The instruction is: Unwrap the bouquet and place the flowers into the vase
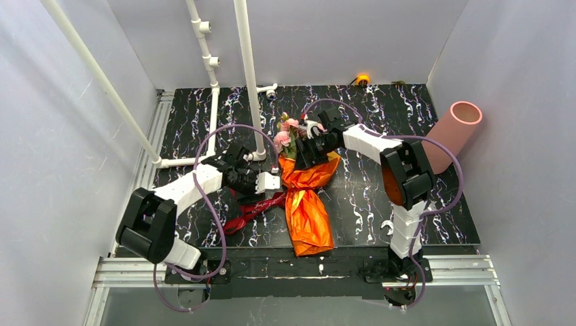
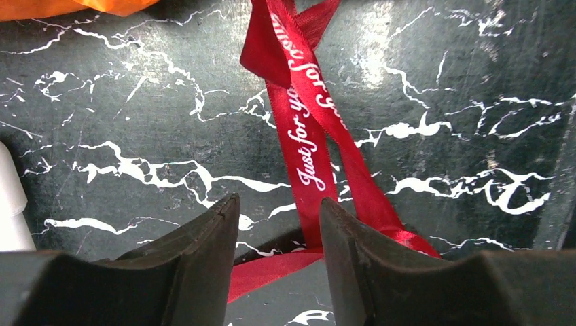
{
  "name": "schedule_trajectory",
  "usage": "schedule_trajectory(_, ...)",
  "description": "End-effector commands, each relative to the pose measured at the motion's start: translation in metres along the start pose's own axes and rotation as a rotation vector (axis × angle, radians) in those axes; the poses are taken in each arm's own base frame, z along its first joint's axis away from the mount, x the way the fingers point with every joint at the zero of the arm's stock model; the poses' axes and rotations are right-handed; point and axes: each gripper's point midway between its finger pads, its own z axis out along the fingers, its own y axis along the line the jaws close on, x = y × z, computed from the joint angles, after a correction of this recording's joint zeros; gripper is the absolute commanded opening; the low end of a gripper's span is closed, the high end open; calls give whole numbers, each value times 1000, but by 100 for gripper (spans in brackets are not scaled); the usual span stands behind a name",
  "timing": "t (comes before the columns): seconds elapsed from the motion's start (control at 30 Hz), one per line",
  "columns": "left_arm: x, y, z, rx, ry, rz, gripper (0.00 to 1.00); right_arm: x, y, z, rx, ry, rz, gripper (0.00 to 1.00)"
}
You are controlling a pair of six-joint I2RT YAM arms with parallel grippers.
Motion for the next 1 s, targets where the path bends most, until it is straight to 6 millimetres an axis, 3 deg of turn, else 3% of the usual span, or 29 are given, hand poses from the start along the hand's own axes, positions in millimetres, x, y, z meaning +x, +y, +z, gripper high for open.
schedule_trajectory(0.0, 12, -7, 12, 42, 57, 43, 46, -36, 31, -27, -54, -109, -56, 83)
schedule_trajectory(0.3, 39, -30, 33, 145, 160, 95, 46, -55, 51, -39, -103, -172, -70, 84)
schedule_trajectory(0.4, 47, -30, 36, 147, 202, 72, 28, -60, 57, -44, -114, -191, -82, 84)
schedule_trajectory(0.47, 44, -23, 33, 133, 221, 21, 7, -65, 61, -50, -117, -210, -101, 84)
schedule_trajectory(0.5, 37, -18, 30, 124, 208, -23, 0, -68, 63, -52, -117, -222, -114, 84)
schedule_trajectory(0.63, -19, 11, 2, 32, 38, -110, 0, -83, 70, -70, -109, -287, -162, 84)
schedule_trajectory(0.77, -73, 36, -37, -93, -124, -118, 0, -91, 78, -87, -106, -325, -209, 85)
schedule_trajectory(0.97, -135, 70, -103, -285, -308, -132, 0, -87, 98, -106, -136, -361, -281, 86)
